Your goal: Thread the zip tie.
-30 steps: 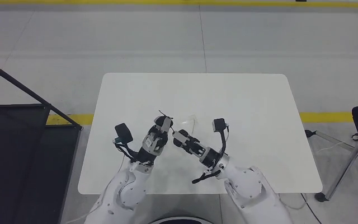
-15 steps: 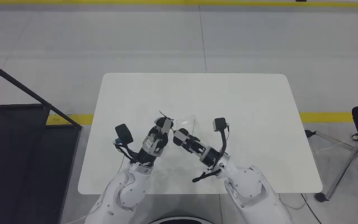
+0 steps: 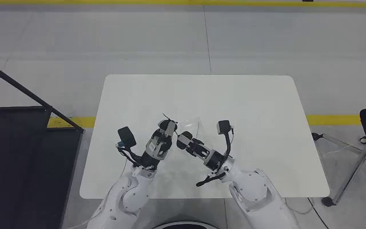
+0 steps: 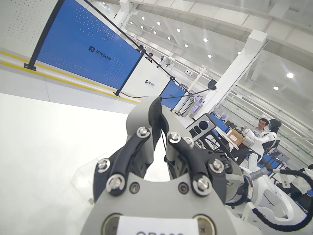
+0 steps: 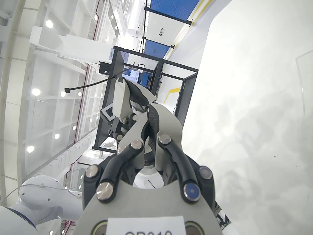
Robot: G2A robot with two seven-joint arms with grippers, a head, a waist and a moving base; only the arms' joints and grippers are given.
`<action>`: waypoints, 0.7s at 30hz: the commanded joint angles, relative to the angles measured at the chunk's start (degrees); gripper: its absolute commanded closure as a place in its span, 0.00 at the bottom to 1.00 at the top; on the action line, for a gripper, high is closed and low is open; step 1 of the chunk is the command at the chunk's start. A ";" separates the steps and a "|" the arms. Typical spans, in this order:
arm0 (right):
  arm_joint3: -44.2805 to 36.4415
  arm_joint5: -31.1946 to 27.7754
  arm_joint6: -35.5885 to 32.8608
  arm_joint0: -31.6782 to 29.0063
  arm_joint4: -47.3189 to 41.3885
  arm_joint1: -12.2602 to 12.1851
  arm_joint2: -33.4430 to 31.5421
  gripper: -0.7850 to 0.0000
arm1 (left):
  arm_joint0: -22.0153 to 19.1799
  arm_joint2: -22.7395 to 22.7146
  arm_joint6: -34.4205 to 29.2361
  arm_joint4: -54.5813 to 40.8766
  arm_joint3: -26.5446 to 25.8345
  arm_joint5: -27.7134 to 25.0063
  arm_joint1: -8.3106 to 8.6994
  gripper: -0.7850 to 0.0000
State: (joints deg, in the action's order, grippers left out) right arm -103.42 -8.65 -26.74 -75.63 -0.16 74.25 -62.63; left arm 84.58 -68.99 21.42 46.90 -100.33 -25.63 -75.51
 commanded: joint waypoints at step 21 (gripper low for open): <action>0.08 -4.62 1.75 -1.47 -7.56 -0.03 -2.31 1.00 | 0.37 -2.02 -3.71 -3.01 0.53 -2.79 0.19 0.00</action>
State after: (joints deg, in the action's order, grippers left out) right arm -103.37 -12.99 -24.88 -77.02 -7.02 74.23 -64.75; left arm 84.86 -70.56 18.13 44.58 -99.76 -27.95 -75.39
